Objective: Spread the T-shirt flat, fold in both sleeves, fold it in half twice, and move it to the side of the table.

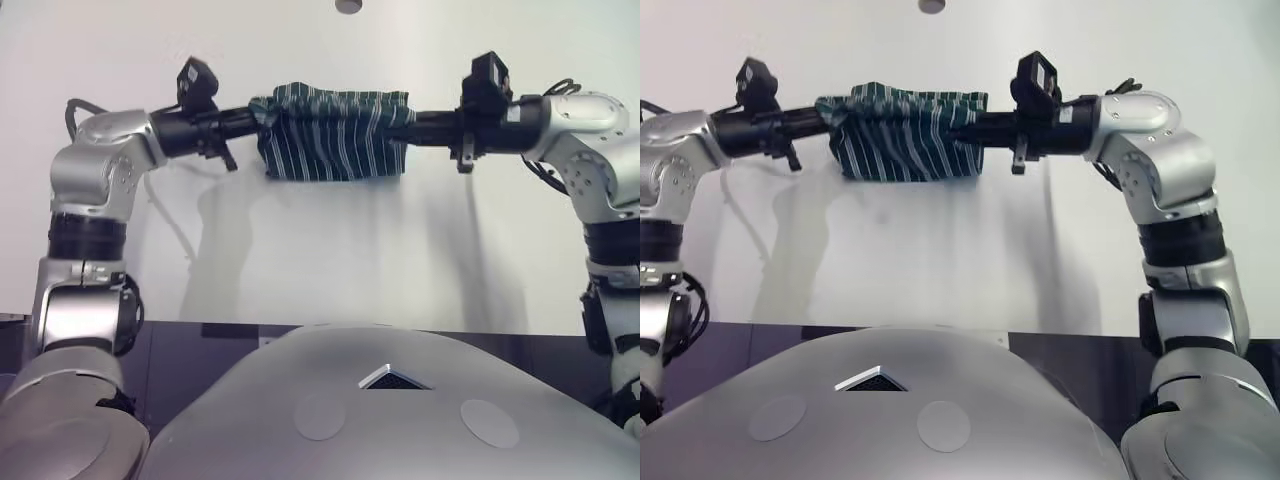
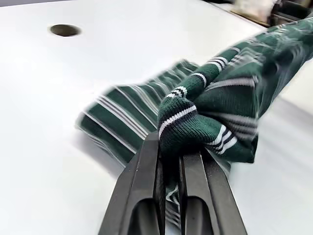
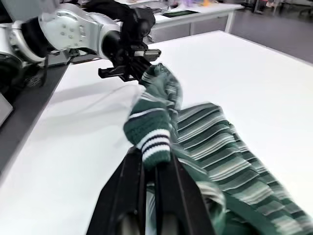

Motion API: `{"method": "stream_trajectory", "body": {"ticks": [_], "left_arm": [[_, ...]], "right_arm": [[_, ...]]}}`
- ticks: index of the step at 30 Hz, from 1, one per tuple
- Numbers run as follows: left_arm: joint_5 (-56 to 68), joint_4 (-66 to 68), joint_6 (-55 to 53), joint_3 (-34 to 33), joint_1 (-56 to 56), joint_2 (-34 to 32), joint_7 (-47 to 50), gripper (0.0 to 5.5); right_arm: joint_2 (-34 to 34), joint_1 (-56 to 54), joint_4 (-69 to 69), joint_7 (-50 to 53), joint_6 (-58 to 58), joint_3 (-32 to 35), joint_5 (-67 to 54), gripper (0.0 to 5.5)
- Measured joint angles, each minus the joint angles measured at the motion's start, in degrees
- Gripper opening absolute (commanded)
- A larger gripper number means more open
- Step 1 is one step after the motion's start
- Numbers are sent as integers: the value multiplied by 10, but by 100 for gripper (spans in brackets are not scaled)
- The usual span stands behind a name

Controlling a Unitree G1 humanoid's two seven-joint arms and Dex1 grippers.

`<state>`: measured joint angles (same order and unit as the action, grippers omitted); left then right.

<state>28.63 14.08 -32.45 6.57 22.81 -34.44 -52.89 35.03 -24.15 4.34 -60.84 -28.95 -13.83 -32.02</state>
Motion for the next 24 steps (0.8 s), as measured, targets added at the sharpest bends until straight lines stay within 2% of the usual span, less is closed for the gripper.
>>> {"method": "stream_trajectory", "body": {"ticks": [3,4,7,9,13,16,18,21,24], "left_arm": [[-36,69,8,5,46,42,33,12],[-49,94,17,6,59,56,43,49],[-70,129,32,5,69,78,58,91],[-81,143,43,-1,74,92,67,98],[-91,198,84,-48,96,128,146,98],[-86,229,115,-115,102,141,218,98],[-71,229,120,-147,100,147,234,98],[-66,227,139,-164,92,167,244,41],[-68,227,150,-162,92,187,244,1]], "right_arm": [[-51,-51,114,34,3,7,31,2],[-65,-67,148,40,8,9,47,2],[-83,-76,208,55,23,5,90,72],[-93,-75,226,64,32,9,103,90],[-119,-75,250,127,95,48,129,90],[-139,-81,271,219,196,100,159,90],[-154,-92,268,226,224,102,167,48],[-215,-93,258,180,207,42,182,0],[-247,-84,253,147,160,-2,189,0]]}}
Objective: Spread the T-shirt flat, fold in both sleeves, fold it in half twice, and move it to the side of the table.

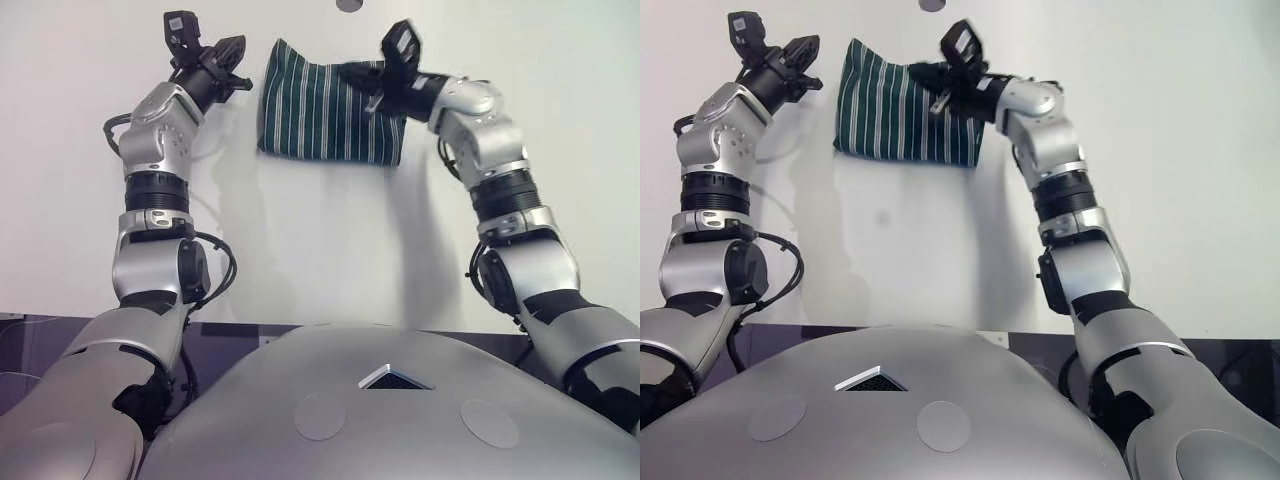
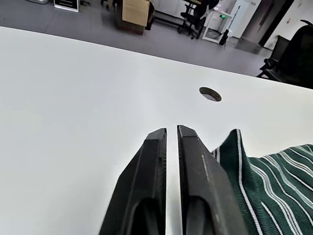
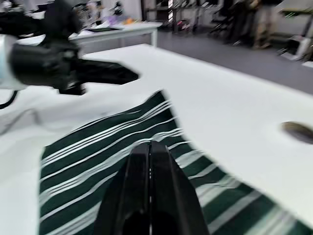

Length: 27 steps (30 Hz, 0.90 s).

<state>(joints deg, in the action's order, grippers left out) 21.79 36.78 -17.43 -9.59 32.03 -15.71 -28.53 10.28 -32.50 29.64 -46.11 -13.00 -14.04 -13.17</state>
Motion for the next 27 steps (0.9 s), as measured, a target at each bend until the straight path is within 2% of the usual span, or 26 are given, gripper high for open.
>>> {"method": "stream_trajectory", "body": {"ticks": [5,9,13,15,17,20,25,27], "left_arm": [[0,-23,8,-1,-23,21,4,1],[-16,-47,13,4,-54,27,21,1],[-17,-66,17,1,-85,33,42,1],[-17,-83,19,-3,-106,37,53,1],[-18,-93,19,-7,-124,41,65,1],[-22,-121,31,-13,-158,53,94,1],[-33,-139,52,-17,-174,62,124,1],[-35,-142,63,-25,-174,61,133,1]], "right_arm": [[10,36,21,9,-67,-14,25,0],[40,24,87,78,-44,32,26,0],[167,31,186,168,34,117,20,0],[255,80,241,240,67,193,-7,0],[299,134,269,321,78,266,-46,0],[289,215,224,452,82,333,-65,0],[222,284,8,547,-27,353,-66,0],[215,300,-30,567,-32,351,-45,0]]}}
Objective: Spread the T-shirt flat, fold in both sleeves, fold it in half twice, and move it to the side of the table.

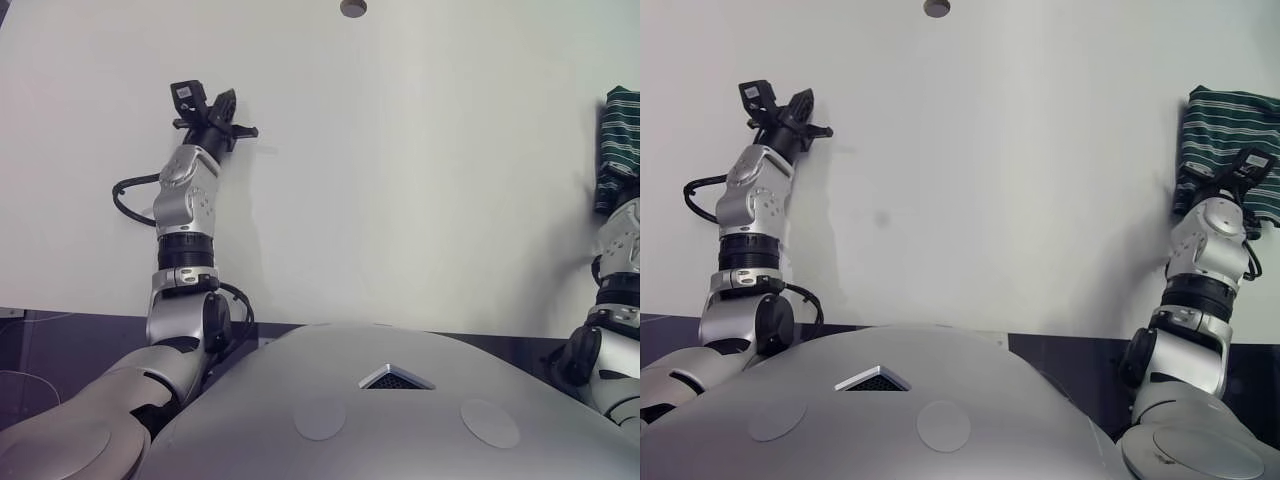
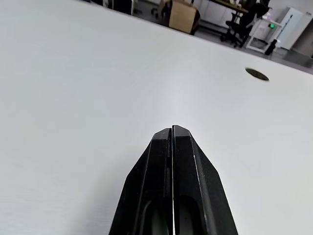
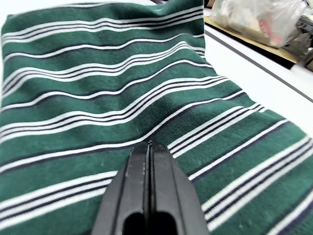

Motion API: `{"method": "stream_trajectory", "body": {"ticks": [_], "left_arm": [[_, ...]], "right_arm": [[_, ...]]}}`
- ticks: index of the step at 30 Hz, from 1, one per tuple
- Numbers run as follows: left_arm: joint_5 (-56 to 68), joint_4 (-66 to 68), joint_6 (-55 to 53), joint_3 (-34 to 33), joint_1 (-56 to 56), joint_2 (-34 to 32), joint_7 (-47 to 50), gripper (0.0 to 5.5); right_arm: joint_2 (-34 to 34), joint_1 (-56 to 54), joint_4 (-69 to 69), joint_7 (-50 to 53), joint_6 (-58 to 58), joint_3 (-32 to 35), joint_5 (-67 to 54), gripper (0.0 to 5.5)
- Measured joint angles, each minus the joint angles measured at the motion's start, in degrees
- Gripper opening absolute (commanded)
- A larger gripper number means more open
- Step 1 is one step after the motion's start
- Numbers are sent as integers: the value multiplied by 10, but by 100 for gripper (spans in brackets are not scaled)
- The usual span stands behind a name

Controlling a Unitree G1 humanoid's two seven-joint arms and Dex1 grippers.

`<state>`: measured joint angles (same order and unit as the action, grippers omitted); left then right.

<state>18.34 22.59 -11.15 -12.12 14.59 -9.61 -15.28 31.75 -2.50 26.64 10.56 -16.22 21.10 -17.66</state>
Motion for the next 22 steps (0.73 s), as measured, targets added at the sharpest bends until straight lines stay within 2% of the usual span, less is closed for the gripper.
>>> {"method": "stream_trajectory", "body": {"ticks": [3,5,8,12,22], "left_arm": [[-18,-2,23,1,-1,-3,11,1],[-42,-2,41,20,2,-2,17,1],[-58,2,61,36,23,5,22,1],[-74,-26,72,53,24,10,29,1],[-78,0,92,52,65,15,33,1]], "right_arm": [[-15,9,-118,17,10,-42,61,0],[-37,-29,-214,27,36,-83,103,0],[-127,-80,-297,45,63,-163,142,0],[-213,-82,-292,54,64,-197,158,0],[-261,-118,-226,36,98,-212,191,0]]}}
